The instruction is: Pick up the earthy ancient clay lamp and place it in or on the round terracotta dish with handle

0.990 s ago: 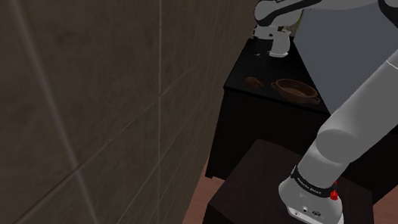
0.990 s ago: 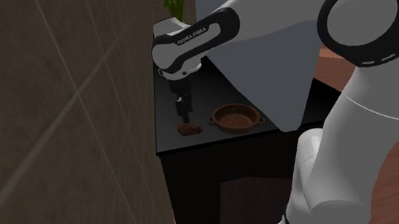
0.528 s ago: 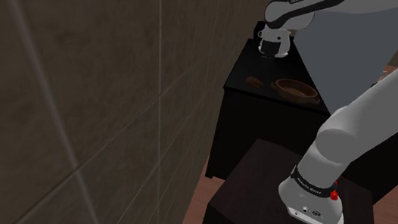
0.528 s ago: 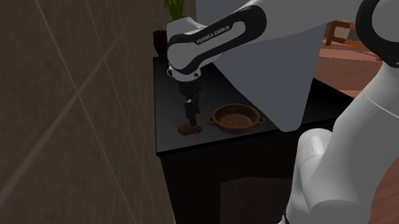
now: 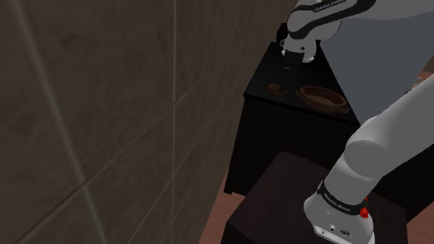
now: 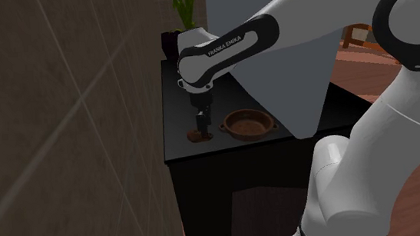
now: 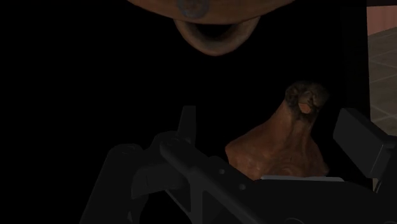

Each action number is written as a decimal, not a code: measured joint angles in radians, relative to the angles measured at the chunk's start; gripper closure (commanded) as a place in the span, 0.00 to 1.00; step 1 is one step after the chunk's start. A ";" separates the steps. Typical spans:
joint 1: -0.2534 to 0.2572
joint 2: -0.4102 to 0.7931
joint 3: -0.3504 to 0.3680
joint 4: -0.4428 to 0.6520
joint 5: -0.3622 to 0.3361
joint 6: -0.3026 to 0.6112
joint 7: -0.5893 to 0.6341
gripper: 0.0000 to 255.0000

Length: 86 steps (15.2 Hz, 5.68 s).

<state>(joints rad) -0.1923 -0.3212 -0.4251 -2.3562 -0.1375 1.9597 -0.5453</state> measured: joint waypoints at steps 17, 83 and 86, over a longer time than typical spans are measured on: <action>0.001 -0.014 0.007 0.029 -0.001 -0.042 0.004 1.00; -0.162 -0.416 -0.079 -0.024 -0.204 -0.356 -0.163 0.00; -0.158 -0.407 -0.080 -0.004 -0.200 -0.367 -0.167 0.00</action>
<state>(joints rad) -0.3507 -0.7286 -0.5047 -2.3605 -0.3376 1.5932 -0.7126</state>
